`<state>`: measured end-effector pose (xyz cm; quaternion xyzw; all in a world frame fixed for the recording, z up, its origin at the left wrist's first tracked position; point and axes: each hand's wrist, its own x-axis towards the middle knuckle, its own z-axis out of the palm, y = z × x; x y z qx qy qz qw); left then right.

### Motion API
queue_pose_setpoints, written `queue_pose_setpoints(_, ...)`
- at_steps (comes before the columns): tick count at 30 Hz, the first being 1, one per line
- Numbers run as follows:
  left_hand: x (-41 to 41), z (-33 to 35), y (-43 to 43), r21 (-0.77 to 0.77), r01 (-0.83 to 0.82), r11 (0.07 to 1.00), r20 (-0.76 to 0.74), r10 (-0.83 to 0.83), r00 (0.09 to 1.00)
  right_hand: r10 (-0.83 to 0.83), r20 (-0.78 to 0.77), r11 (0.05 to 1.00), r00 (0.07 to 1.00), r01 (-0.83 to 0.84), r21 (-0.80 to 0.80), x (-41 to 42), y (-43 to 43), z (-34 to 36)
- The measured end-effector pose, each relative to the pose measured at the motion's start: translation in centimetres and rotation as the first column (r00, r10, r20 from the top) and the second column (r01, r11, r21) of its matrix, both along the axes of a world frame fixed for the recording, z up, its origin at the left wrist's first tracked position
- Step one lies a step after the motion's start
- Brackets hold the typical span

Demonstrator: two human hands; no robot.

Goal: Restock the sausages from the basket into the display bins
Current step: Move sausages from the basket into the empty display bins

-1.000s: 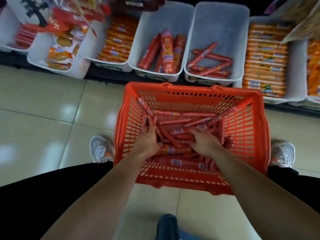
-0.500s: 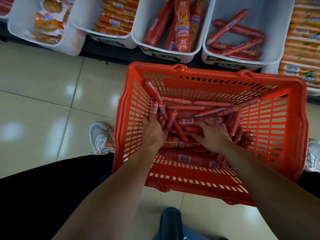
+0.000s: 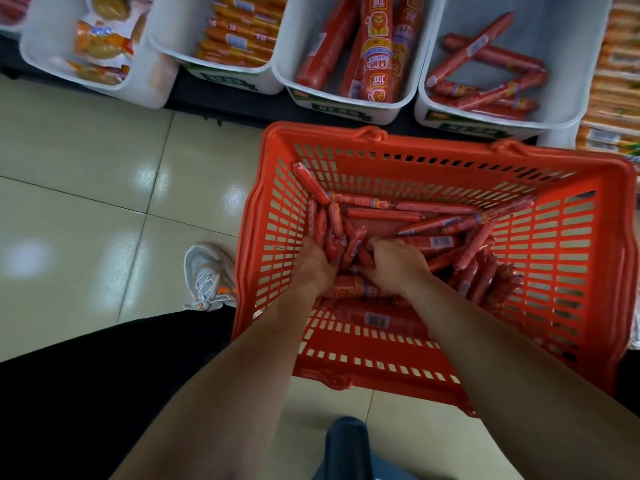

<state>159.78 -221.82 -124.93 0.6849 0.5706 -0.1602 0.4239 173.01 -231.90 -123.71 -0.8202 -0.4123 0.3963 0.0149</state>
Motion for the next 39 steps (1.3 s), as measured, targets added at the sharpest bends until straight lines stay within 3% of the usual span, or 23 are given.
queue_pose_setpoints(4,-0.6,-0.3,0.5,-0.084,0.029,0.996,0.034,-0.026,0.999,-0.029,-0.089,1.0,0.996,0.028,-0.014,0.7,-1.1,0.5)
queue_pose_setpoints(9,-1.3,-0.7,1.1,-0.117,0.058,0.991,0.083,-0.048,0.995,0.116,-0.085,0.989,0.99,-0.123,-0.078,0.4,-2.5,0.7)
queue_pose_setpoints(12,-0.8,0.3,1.2,-0.089,0.089,0.992,0.15,-0.075,0.986,0.257,-0.01,0.956,0.966,-0.256,-0.143,0.0,-3.0,0.7)
queue_pose_setpoints(14,-0.3,1.4,1.4,-0.041,0.114,0.993,0.201,-0.104,0.974,0.263,0.007,0.951,0.965,-0.258,-0.17,0.3,-2.8,0.9)
queue_pose_setpoints(19,1.4,4.1,2.5,0.05,0.103,0.993,0.265,-0.112,0.958,0.189,-0.147,0.967,0.971,-0.21,-0.145,2.2,-2.8,2.2)
queue_pose_setpoints(21,2.0,4.1,2.3,0.037,0.118,0.992,0.24,-0.124,0.963,0.217,-0.125,0.965,0.968,-0.232,-0.124,2.6,-3.6,2.8)
queue_pose_setpoints(25,2.2,2.8,0.3,0.008,0.252,0.968,0.075,-0.252,0.965,0.293,0.071,0.955,0.953,-0.29,-0.057,4.4,-5.9,3.8)
queue_pose_setpoints(31,2.1,1.9,-0.9,-0.036,0.313,0.949,0.008,-0.313,0.95,0.09,0.318,0.994,0.944,-0.063,-0.092,8.8,-8.9,4.8)
queue_pose_setpoints(35,1.8,2.4,-0.8,-0.089,0.463,0.882,-0.039,-0.468,0.883,0.249,0.262,0.954,0.932,-0.189,-0.233,9.3,-8.9,4.4)
queue_pose_setpoints(39,1.1,2.3,-1.2,-0.067,0.434,0.898,0.011,-0.434,0.901,0.375,0.144,0.904,0.916,-0.326,-0.277,9.0,-7.8,3.5)
